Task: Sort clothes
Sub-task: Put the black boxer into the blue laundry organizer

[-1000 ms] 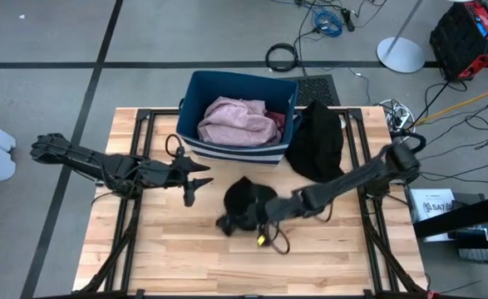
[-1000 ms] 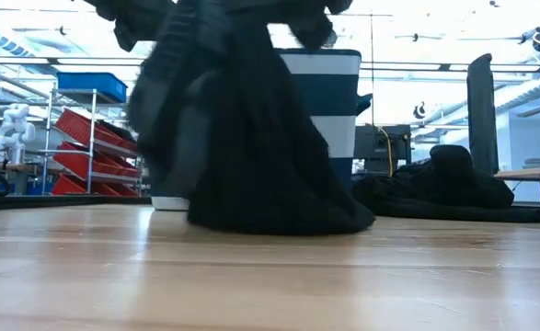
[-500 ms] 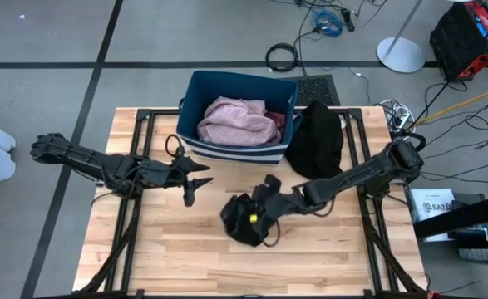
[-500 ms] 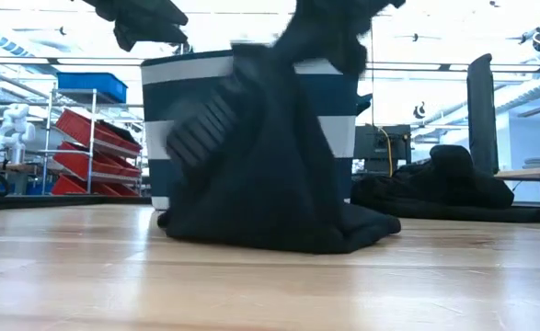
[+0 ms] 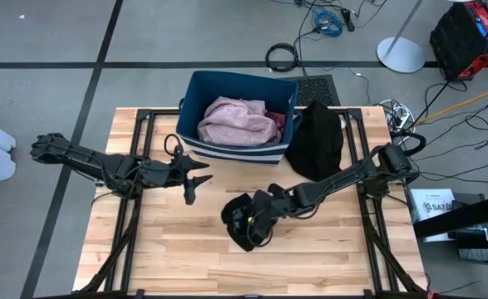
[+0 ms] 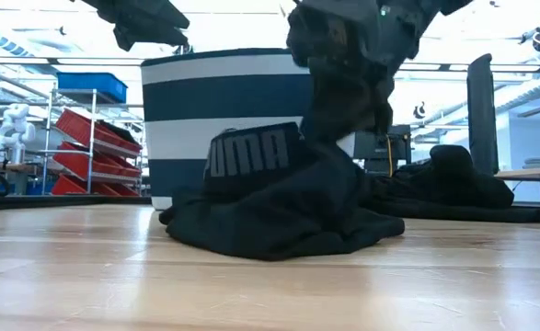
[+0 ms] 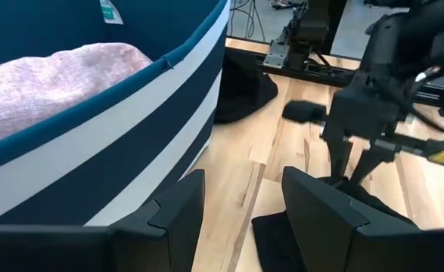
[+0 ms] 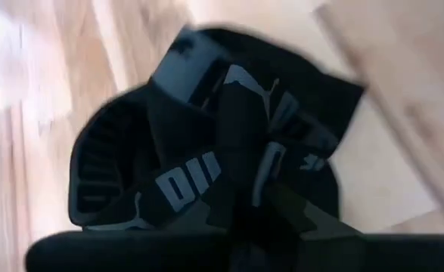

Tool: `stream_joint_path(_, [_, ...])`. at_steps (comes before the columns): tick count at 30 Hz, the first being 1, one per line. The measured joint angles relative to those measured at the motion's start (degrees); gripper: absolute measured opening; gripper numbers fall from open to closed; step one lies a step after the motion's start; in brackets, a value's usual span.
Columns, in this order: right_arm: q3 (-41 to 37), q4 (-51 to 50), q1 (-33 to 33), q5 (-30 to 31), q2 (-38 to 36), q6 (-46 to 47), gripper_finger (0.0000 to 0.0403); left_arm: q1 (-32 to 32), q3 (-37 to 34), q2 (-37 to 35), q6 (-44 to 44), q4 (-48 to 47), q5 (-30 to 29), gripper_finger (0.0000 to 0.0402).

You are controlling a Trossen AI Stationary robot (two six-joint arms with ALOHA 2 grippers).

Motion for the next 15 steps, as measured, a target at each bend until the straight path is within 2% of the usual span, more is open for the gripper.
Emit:
stream_joint_path(5, [0.0, -0.6, -0.6, -3.0, 3.4, -1.0, 0.0069, 0.0, 0.0, 0.0, 0.6, 0.1, 0.0, 0.0187])
stream_joint_path(9, [0.0, 0.5, -0.9, -2.7, 5.4, -4.5, 0.0124, 0.0, 0.0, 0.0, 0.6, 0.1, 0.0, 0.0187])
stream_joint_path(15, [0.2, 7.3, -0.8, -2.5, 10.7, -13.7, 0.0199, 0.0, 0.0, 0.0, 0.6, 0.1, 0.0, 0.0187])
